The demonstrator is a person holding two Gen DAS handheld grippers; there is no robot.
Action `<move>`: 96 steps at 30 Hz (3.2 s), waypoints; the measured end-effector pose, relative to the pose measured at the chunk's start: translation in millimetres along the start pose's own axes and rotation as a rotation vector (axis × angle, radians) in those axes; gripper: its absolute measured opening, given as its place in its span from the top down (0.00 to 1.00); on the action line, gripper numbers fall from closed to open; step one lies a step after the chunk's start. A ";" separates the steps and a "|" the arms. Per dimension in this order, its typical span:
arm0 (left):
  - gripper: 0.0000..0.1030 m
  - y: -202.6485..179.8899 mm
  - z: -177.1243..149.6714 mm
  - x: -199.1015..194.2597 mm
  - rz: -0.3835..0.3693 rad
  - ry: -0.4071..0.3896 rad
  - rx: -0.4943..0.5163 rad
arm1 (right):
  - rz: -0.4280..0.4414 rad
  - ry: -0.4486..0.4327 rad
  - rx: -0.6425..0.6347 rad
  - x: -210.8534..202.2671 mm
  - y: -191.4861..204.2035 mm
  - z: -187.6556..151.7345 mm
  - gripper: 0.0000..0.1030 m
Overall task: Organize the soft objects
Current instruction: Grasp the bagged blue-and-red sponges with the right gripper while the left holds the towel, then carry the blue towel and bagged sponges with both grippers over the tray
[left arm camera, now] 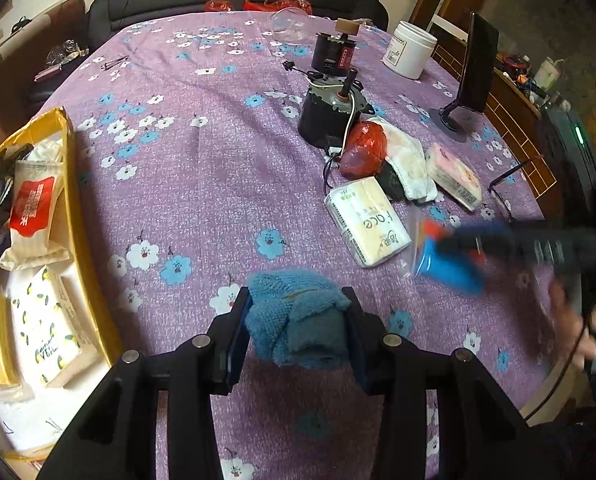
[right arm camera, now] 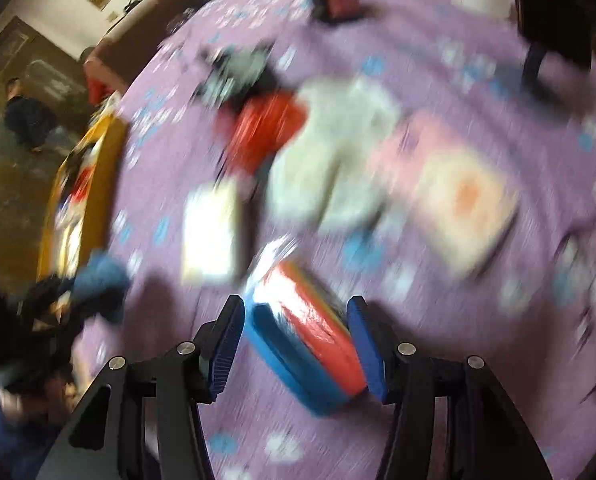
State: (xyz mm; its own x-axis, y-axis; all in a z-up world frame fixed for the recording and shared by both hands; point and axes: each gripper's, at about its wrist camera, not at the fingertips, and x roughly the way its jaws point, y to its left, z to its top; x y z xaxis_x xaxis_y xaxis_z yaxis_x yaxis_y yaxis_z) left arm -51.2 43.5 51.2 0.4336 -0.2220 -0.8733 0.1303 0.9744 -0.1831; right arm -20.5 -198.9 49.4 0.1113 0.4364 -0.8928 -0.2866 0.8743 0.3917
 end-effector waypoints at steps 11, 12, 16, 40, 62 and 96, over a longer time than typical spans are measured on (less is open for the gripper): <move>0.60 -11.0 -0.1 1.9 0.008 0.005 0.041 | -0.122 -0.067 -0.172 -7.8 32.5 -39.6 0.25; 0.60 -13.0 0.3 2.0 0.008 0.004 0.047 | -0.122 -0.070 -0.179 -5.2 36.1 -38.6 0.24; 0.60 -17.6 1.7 0.8 0.009 -0.004 0.058 | -0.233 -0.039 -0.239 11.7 54.8 -42.9 0.52; 0.60 -12.1 -2.9 -27.5 0.005 -0.083 0.030 | -0.142 -0.095 -0.154 -19.9 60.8 -58.2 0.54; 0.59 69.8 -10.8 -85.0 0.057 -0.216 -0.142 | -0.132 -0.077 -0.305 -10.9 138.2 -32.1 0.54; 0.59 228.8 -53.8 -114.7 0.174 -0.211 -0.373 | 0.019 0.009 -0.581 70.4 345.0 34.3 0.54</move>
State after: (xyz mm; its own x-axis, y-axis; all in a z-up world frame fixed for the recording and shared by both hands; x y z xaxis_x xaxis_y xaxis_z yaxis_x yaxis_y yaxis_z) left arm -119.1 293.7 85.1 0.5979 -0.0179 -0.8014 -0.2741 0.9349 -0.2254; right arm -78.9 140.7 129.2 0.0937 0.4472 -0.8895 -0.7639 0.6053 0.2238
